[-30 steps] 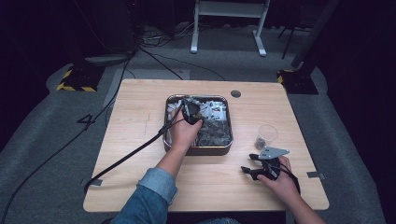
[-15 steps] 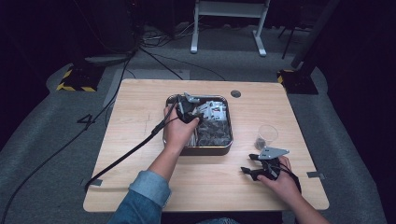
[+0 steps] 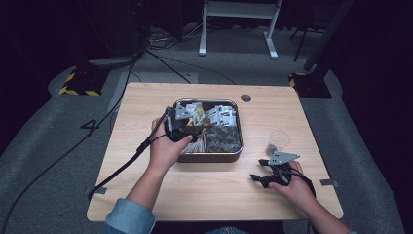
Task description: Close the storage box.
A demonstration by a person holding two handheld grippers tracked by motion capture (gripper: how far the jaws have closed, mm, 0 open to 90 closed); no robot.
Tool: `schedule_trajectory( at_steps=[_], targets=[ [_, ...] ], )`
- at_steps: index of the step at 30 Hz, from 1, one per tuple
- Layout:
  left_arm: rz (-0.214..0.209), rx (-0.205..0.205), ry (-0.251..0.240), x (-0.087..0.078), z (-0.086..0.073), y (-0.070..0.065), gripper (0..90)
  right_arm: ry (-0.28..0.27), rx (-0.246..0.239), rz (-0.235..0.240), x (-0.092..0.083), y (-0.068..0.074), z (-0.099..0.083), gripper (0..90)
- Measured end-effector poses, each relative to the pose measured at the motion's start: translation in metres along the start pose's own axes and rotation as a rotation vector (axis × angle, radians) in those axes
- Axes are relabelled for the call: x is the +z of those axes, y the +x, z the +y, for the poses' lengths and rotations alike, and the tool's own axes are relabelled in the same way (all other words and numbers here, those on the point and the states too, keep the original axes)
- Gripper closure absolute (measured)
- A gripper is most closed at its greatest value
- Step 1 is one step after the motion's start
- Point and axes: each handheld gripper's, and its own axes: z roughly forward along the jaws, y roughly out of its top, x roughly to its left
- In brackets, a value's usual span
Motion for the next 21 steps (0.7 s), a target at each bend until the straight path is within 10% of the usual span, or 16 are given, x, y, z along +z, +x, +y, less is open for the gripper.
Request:
schedule_trajectory(
  at_steps=[21],
  targets=[
    [-0.034,0.048,0.007,-0.053,-0.088,-0.012,34.2,0.007,-0.020,0.013,0.003,-0.002,0.002,23.1]
  ],
)
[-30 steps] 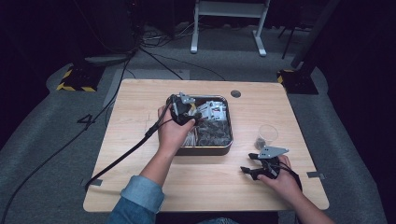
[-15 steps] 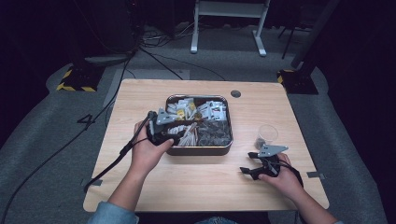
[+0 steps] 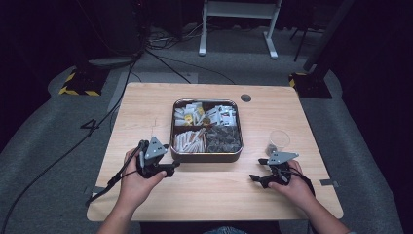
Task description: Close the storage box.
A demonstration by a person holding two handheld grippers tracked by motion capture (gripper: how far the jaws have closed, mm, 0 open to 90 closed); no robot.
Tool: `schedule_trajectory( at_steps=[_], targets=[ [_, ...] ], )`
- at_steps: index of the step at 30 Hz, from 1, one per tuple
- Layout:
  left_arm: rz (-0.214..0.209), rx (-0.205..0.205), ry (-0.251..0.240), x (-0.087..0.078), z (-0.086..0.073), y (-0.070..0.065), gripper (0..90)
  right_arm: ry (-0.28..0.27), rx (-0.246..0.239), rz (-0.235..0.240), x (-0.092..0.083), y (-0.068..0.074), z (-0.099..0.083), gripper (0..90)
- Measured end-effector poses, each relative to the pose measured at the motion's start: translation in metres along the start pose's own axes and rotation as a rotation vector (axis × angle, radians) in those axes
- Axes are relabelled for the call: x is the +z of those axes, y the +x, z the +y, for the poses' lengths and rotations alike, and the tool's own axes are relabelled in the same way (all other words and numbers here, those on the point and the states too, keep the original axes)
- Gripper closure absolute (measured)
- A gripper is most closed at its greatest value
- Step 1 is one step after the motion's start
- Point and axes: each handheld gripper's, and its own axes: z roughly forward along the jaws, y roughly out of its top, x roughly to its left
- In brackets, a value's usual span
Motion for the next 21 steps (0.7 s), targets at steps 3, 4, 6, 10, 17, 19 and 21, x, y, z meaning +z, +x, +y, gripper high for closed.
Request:
schedule_trajectory(
  at_steps=[3,4,6,10,17,19,21],
  targets=[
    [-0.003,0.016,0.028,0.003,-0.009,0.000,33.3,0.000,-0.001,-0.001,0.000,0.000,0.000,23.0],
    [-0.008,0.006,0.031,0.005,-0.012,0.000,33.2,-0.001,0.001,-0.002,0.000,0.000,0.000,23.1],
    [-0.018,-0.001,0.035,0.007,-0.018,-0.001,33.1,-0.001,0.002,-0.001,0.000,0.000,0.000,23.1],
    [-0.033,0.001,0.057,0.011,-0.029,-0.002,32.1,-0.001,0.003,0.000,0.000,0.000,0.000,23.0],
    [-0.052,-0.045,0.110,0.019,-0.046,0.003,31.6,-0.001,0.004,0.001,0.000,0.000,0.000,23.0],
    [-0.052,-0.052,0.134,0.023,-0.050,0.005,31.7,-0.002,0.003,0.000,0.000,0.000,0.000,23.0],
    [-0.041,-0.062,0.148,0.025,-0.054,0.005,32.1,-0.002,0.003,0.000,0.000,0.000,0.000,23.0]
  ],
)
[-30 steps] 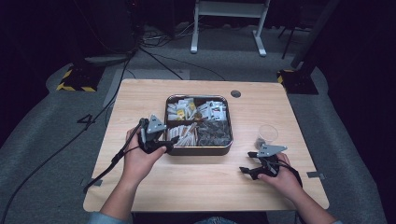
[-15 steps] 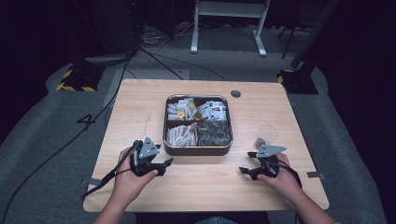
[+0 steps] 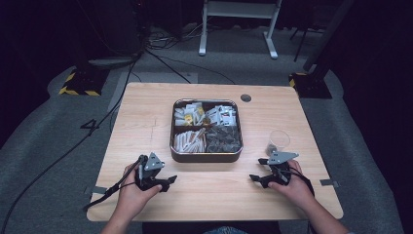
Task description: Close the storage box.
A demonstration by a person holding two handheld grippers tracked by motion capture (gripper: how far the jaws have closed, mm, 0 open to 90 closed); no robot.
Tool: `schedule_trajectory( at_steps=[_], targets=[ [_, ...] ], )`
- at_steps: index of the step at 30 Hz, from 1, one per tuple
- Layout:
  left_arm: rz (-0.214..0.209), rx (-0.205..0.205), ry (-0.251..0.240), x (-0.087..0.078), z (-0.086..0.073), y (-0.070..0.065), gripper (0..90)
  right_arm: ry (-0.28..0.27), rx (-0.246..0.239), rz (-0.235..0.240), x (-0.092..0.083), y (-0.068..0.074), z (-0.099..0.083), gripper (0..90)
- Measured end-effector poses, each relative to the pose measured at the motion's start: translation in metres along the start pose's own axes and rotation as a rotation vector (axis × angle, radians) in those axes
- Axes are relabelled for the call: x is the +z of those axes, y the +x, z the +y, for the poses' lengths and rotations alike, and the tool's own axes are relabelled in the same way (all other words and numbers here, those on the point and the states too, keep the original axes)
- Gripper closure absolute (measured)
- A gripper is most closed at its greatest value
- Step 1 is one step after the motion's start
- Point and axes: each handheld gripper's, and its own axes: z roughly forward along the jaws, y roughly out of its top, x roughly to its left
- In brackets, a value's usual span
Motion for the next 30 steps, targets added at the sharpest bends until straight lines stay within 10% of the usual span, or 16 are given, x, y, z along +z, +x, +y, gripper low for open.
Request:
schedule_trajectory(
  at_steps=[3,9,14,21,30],
  targets=[
    [0.038,0.011,0.022,0.002,-0.004,-0.001,30.1,0.000,0.001,0.003,0.000,0.000,0.000,23.0],
    [-0.023,-0.031,0.050,0.009,-0.013,0.002,27.8,0.001,-0.001,0.004,0.000,0.000,0.000,23.0],
    [-0.027,0.016,0.114,0.019,-0.018,0.000,20.5,0.001,-0.003,0.004,0.000,0.000,0.000,22.9],
    [-0.062,0.091,0.038,0.031,-0.024,-0.001,0.1,0.001,-0.003,0.004,0.000,0.000,0.000,22.9],
    [-0.064,0.097,0.039,0.031,-0.024,-0.001,0.1,0.001,-0.004,0.004,0.000,0.000,0.000,22.9]
  ],
)
